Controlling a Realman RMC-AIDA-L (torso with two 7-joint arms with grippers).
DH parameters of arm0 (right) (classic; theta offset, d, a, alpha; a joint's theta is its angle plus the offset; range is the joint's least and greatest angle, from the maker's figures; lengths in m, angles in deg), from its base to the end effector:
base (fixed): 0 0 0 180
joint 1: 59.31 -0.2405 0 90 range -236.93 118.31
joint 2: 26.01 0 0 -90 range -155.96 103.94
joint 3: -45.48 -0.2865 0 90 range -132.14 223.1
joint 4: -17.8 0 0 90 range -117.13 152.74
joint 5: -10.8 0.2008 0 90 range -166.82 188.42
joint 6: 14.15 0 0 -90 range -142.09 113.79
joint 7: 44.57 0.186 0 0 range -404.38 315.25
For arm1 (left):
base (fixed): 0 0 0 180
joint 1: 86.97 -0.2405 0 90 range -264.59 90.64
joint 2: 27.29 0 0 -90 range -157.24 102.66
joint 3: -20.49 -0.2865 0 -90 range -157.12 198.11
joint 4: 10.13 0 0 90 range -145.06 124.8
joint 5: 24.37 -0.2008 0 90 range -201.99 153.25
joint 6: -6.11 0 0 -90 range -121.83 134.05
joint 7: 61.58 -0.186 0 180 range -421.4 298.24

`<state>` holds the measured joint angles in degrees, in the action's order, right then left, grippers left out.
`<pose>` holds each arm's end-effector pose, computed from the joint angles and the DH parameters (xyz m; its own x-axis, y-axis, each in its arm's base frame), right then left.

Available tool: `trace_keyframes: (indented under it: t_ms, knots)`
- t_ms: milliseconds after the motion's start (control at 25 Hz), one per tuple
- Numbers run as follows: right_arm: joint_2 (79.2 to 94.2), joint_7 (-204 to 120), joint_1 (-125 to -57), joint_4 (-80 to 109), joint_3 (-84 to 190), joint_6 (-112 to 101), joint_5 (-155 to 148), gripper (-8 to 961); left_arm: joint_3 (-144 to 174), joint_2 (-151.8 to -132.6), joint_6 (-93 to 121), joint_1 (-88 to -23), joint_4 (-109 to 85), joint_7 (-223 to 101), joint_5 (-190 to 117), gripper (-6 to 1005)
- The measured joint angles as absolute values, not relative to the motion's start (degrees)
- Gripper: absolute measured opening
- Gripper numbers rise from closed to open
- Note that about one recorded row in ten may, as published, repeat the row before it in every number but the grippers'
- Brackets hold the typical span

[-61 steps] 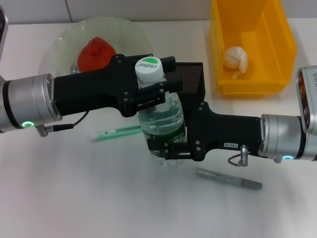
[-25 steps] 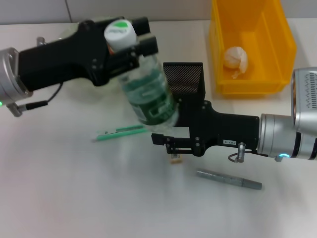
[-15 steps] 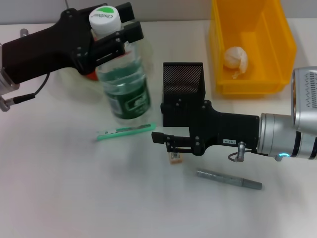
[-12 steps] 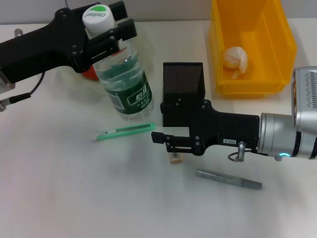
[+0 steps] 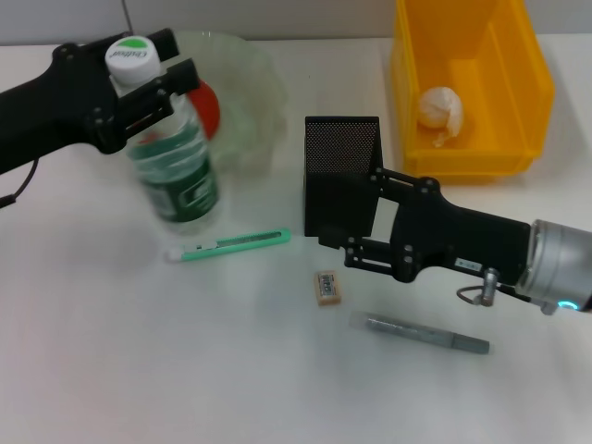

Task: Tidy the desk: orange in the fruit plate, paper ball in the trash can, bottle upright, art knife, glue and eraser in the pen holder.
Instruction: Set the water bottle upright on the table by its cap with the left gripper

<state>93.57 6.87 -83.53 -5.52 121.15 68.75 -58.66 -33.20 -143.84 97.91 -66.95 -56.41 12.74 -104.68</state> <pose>0.2346 0.3097 -0.1035 0.7096 -0.1065 -0.6965 -0.3265 -0.9257 -0.1910 -0.2315 0.3392 0.0163 0.6528 0.0490 0.7559 0.3786 -0.8855 -0.2695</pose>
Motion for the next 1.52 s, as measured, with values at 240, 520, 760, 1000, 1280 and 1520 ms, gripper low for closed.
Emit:
trace_keyframes:
  t_ms: [240, 520, 760, 1000, 1280, 1520]
  knots:
    - [93.63, 4.12, -81.59, -4.97, 118.47, 73.22, -58.58, 721, -33.11, -144.46, 94.75, -67.81, -55.45, 8.79, -106.48, 428]
    - [93.60, 3.43, -81.19, -3.83, 116.70, 74.14, -58.53, 721, -33.10, -145.62, 88.28, -67.55, -54.16, 4.64, -107.61, 428]
    - [93.60, 3.33, -81.19, -3.22, 116.61, 74.17, -58.53, 721, -33.07, -145.61, 85.22, -65.96, -50.33, 2.06, -107.62, 427]
    - [93.61, 3.31, -81.30, -3.18, 116.55, 74.21, -58.53, 721, -33.37, -145.67, 84.51, -65.70, -49.68, 0.08, -107.62, 427]
    - [93.61, 3.28, -81.65, -3.20, 116.58, 74.13, -58.53, 722, -32.22, -145.69, 84.42, -65.97, -49.59, 0.14, -107.26, 429]
    - [93.61, 3.25, -81.80, -3.20, 116.58, 74.15, -58.53, 722, -32.44, -145.79, 84.15, -65.65, -49.59, 0.27, -107.42, 440]
